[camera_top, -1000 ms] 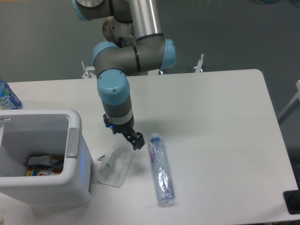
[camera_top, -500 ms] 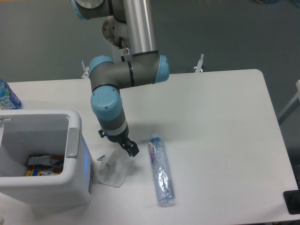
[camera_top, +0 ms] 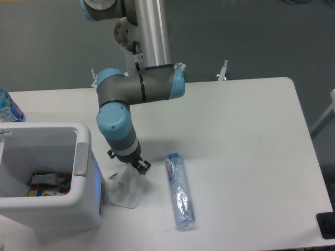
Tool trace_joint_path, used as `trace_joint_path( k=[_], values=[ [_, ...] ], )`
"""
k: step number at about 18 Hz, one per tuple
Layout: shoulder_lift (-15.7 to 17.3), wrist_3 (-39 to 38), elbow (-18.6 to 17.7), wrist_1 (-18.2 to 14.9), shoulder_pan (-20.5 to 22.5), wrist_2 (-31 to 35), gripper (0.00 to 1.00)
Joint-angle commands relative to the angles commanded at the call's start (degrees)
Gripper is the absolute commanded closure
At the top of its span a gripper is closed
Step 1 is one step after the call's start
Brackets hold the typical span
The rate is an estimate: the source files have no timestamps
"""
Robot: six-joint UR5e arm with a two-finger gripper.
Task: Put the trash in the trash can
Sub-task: 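Close the gripper on the tissue and lift it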
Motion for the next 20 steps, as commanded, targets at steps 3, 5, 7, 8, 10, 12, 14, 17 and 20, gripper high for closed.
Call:
trace_joint_path(
  k=[3,5,7,8,10,12,14,17,20],
  values=[
    [0.44,-1.06,0.00,0.09,0.00,0.00,1.00],
    [0.79,-1.06,0.17,0.09,0.09,-0.09,1.00],
    [0.88,-0.88,0.18,0.09,0.35,-0.09,1.00],
    [0.97,-0.88,0.35,0.09,0.53,-0.09,1.00],
    [1.66,-1.23,1.93,0.00,1.23,-0.52,1.00],
    [3.33,-1.67,2.63,0.26,2.98,-1.84,1.00],
    [4.30,-4.12,4.56,0.26,3.86,-5.34,1.00],
    [6.41,-6.32,5.88,0.26,5.79,-9.66,1.00],
    [7.21,-8.78,8.60,0.26,7.20,-10.11,1.00]
  ],
)
